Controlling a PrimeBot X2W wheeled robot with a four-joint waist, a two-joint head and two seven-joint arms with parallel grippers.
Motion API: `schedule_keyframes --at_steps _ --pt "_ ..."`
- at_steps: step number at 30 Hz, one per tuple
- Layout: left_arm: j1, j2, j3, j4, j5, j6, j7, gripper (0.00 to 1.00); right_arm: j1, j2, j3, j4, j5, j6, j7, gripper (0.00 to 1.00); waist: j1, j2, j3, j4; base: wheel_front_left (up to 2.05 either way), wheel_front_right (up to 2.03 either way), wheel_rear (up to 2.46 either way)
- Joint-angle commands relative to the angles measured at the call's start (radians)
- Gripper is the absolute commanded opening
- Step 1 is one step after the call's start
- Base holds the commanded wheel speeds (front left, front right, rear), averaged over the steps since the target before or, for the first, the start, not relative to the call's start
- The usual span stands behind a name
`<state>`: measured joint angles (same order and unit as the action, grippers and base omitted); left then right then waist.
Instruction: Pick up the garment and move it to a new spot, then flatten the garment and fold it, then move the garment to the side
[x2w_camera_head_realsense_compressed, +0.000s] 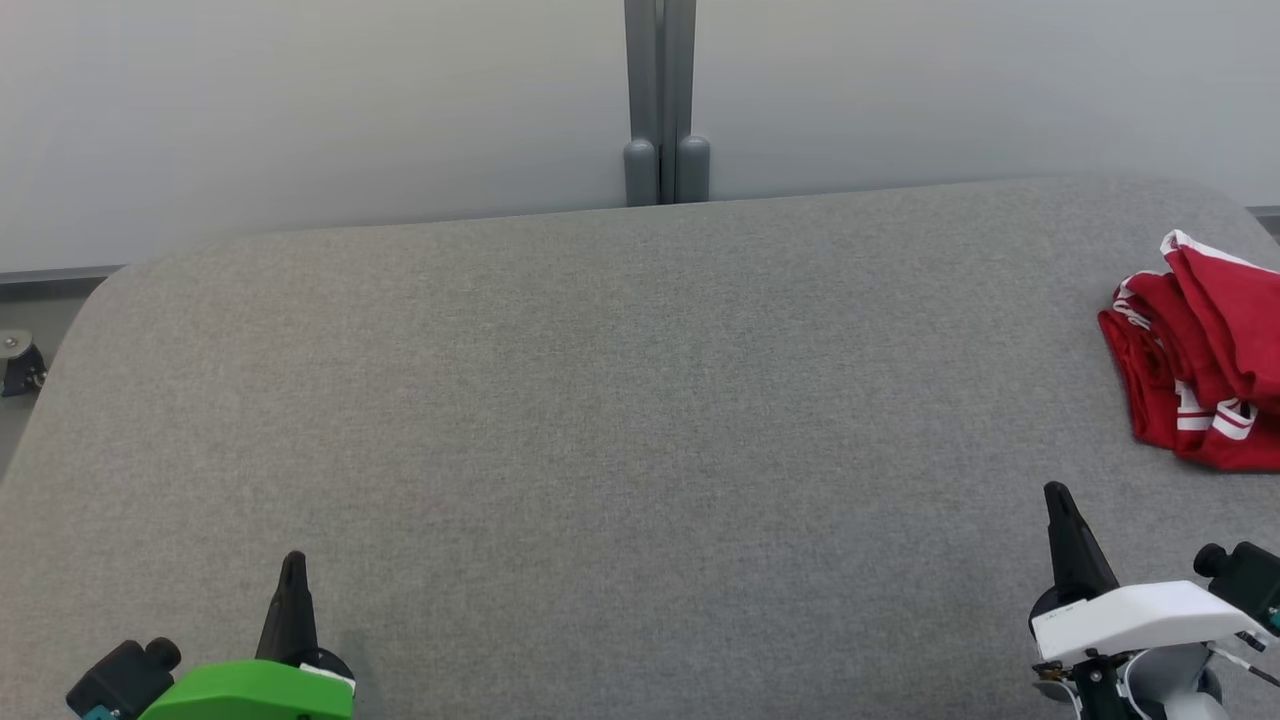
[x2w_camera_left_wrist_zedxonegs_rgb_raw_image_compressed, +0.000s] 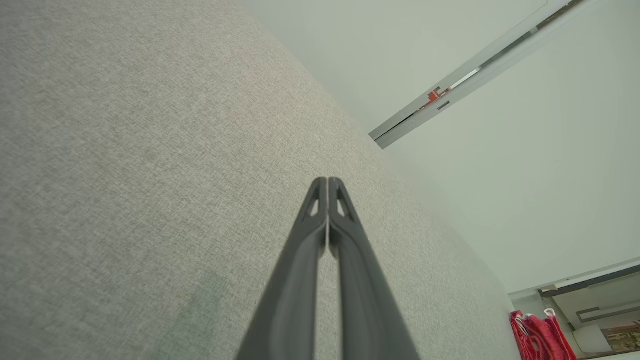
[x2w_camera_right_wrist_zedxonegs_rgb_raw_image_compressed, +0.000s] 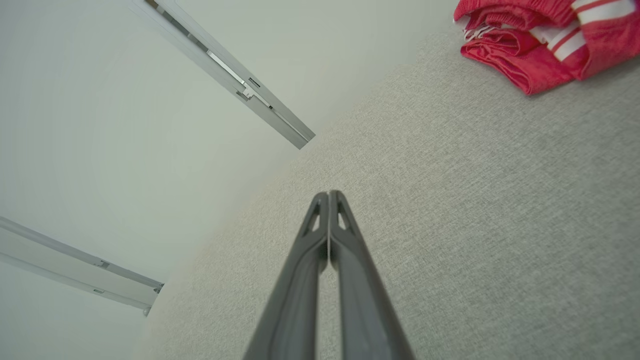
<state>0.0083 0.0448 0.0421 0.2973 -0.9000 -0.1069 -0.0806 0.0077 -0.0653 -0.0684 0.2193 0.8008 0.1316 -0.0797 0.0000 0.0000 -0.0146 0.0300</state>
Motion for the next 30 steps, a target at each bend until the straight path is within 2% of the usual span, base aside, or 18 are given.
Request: schedule_keyframes --at_steps 1,30 --pt "-0.028 0.005 0.008 -0.014 -0.034 -0.009 0.007 0.00 -0.030 -0.001 -0.005 -0.009 0.037 0.000 0.007 0.00 0.0000 0.0000 0.000 0.000 0.00 0.00 0.00" --pt "-0.072 0.007 0.038 -0.032 -0.333 -0.016 0.090 0.00 -0.070 0.006 -0.024 0.006 0.377 -0.001 0.091 0.00 0.0000 0.0000 0.006 -0.011 0.00 0.00 0.00"
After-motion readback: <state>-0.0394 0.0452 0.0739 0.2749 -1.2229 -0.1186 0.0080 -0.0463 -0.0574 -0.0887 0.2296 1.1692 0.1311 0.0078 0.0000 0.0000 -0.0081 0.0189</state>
